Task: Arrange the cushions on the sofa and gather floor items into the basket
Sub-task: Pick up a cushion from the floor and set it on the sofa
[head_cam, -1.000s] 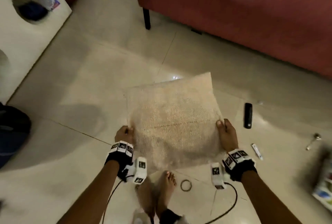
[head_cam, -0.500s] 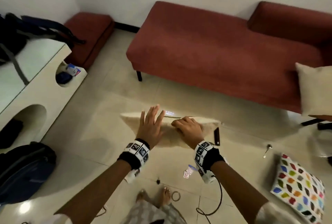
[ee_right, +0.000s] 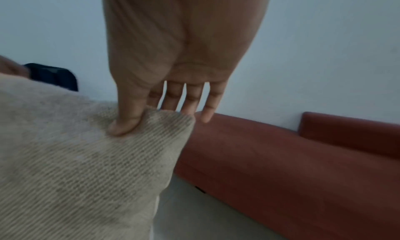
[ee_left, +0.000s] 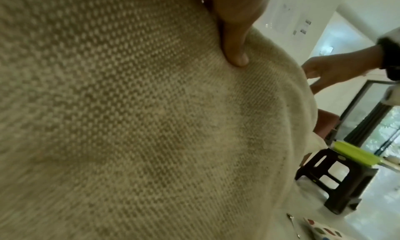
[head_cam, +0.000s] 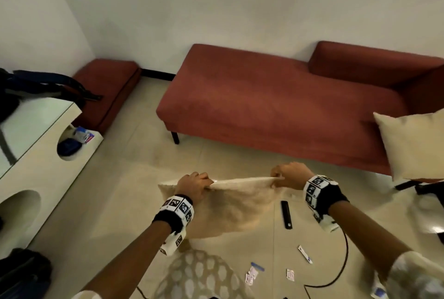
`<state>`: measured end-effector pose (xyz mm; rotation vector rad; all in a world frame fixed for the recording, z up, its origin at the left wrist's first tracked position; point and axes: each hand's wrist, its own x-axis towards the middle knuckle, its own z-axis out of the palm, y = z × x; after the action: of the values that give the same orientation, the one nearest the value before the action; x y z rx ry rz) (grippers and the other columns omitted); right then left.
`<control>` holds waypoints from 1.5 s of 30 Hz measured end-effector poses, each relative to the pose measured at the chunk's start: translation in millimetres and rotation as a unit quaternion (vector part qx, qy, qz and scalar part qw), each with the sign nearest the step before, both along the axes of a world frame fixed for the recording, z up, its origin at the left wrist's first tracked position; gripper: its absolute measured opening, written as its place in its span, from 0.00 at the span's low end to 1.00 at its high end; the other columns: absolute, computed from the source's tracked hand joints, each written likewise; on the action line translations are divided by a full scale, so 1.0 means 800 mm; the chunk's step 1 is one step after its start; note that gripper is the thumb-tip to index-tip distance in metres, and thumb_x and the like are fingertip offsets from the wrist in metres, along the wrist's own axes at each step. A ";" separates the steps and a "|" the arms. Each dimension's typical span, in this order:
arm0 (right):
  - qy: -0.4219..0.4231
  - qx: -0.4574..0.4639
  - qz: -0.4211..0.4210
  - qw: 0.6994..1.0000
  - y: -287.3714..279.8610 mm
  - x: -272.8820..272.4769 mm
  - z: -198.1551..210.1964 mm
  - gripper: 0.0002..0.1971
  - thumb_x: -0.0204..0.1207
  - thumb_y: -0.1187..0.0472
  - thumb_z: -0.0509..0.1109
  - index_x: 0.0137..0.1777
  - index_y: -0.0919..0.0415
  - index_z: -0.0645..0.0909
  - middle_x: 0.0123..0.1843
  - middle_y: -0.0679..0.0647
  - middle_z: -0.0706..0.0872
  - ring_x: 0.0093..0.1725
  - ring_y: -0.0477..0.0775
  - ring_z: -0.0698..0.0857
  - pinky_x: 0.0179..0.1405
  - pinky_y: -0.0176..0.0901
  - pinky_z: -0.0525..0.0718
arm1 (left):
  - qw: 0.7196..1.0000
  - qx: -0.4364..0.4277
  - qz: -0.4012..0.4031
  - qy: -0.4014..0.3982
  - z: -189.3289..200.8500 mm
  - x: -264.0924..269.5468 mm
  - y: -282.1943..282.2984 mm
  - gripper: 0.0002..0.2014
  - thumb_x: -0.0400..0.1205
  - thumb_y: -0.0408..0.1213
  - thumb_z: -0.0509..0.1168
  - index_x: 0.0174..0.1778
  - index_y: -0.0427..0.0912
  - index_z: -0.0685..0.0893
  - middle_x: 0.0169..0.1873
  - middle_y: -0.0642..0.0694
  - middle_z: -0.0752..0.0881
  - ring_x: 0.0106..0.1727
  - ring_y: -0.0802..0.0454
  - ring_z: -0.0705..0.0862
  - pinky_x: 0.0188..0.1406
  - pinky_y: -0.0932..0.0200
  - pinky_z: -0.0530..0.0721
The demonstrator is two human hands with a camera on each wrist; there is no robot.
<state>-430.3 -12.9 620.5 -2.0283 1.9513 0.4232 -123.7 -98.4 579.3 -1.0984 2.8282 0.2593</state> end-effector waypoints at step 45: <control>-0.560 -0.248 -0.480 0.629 -1.073 -0.550 -0.077 0.20 0.78 0.52 0.67 0.64 0.64 0.78 0.63 0.64 0.85 0.63 0.62 0.84 0.67 0.57 0.80 | 0.845 0.019 0.391 0.364 -0.027 -0.596 -1.136 0.34 0.77 0.43 0.70 0.76 0.34 0.66 0.76 0.31 0.67 0.78 0.35 0.66 0.77 0.39 0.69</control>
<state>-870.5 -871.1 559.0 -0.6077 1.8453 -1.3881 -600.1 -1006.9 557.8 -2.5507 2.6475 0.9628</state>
